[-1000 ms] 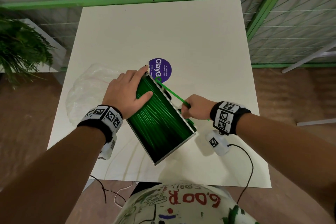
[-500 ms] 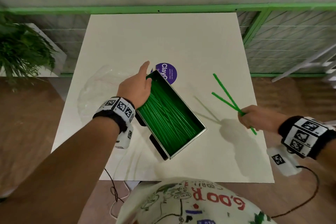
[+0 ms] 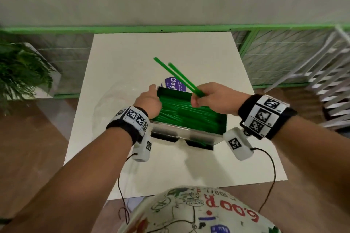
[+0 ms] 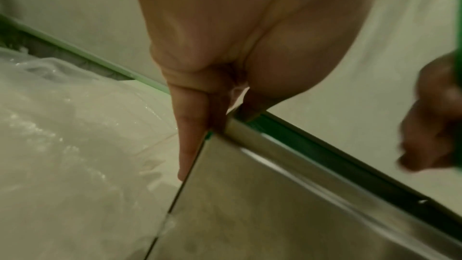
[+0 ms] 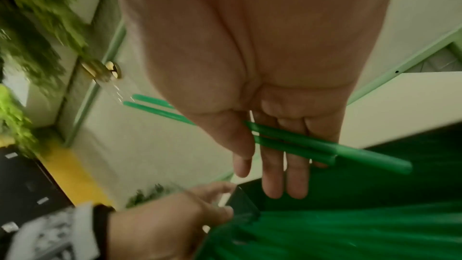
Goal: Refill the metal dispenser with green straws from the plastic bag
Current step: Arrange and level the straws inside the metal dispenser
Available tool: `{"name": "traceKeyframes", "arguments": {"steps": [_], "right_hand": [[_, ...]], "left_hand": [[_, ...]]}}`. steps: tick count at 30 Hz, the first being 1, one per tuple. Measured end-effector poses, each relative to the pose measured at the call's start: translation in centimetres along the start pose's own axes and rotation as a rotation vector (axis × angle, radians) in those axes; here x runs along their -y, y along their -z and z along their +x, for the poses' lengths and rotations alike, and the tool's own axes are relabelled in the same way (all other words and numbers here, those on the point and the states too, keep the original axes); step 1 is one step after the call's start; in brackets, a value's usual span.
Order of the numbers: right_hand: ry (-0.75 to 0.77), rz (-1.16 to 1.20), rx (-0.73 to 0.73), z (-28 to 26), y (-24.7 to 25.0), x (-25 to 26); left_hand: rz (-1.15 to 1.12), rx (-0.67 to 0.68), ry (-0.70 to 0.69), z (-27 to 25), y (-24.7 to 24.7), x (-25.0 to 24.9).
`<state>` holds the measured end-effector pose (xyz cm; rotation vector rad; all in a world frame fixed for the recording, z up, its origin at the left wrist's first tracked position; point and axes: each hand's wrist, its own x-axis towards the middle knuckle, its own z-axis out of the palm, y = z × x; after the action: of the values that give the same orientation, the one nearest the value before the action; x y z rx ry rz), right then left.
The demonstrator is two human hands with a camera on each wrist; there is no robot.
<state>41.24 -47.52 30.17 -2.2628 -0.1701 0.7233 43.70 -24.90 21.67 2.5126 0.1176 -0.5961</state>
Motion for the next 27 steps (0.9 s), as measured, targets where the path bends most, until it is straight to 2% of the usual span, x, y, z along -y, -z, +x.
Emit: {"name": "traceKeyframes", "arguments": {"steps": [3, 6, 8, 11, 13, 15, 17, 19, 21, 23, 25, 27], "right_hand": [[-0.088, -0.330, 0.048, 2.2, -2.2, 0.3], [-0.244, -0.672, 0.090, 3.2, -3.2, -0.5], [-0.312, -0.809, 0.117, 3.3, -3.4, -1.1], [-0.344, -0.908, 0.180, 3.5, -4.1, -1.0], [-0.302, -0.921, 0.158, 3.5, -4.5, -0.3], [-0.214, -0.866, 0.084, 3.9, -4.9, 0.5], [-0.103, -0.728, 0.003, 4.3, -5.5, 0.7], [-0.045, -0.621, 0.074, 4.6, -6.5, 1.1], [-0.067, -0.597, 0.210, 4.9, -7.5, 1.1], [-0.101, -0.621, 0.245, 5.0, -7.3, 0.9], [-0.085, -0.630, 0.175, 4.9, -6.2, 0.7], [-0.025, -0.531, 0.087, 4.5, -5.1, 0.5]], "left_hand": [[-0.075, 0.023, 0.016, -0.5, 0.1, 0.8], [-0.171, 0.024, 0.040, -1.1, 0.1, 1.7], [-0.291, 0.059, 0.088, -1.4, 0.1, 2.4], [-0.596, 0.147, 0.169, -2.2, 0.8, 3.3], [-0.666, 0.127, 0.149, -2.6, 1.3, 3.7], [-0.647, -0.004, 0.064, -2.9, 1.7, 3.6], [-0.585, -0.143, -0.079, -3.3, 1.6, 2.7], [-0.423, -0.219, -0.240, -3.6, 0.8, 1.7], [-0.238, -0.235, -0.399, -3.9, -0.6, 1.1], [-0.128, -0.212, -0.475, -3.7, -2.2, 1.4], [-0.113, -0.217, -0.498, -3.4, -3.6, 2.1], [-0.169, -0.259, -0.492, -3.3, -4.3, 2.7]]}}
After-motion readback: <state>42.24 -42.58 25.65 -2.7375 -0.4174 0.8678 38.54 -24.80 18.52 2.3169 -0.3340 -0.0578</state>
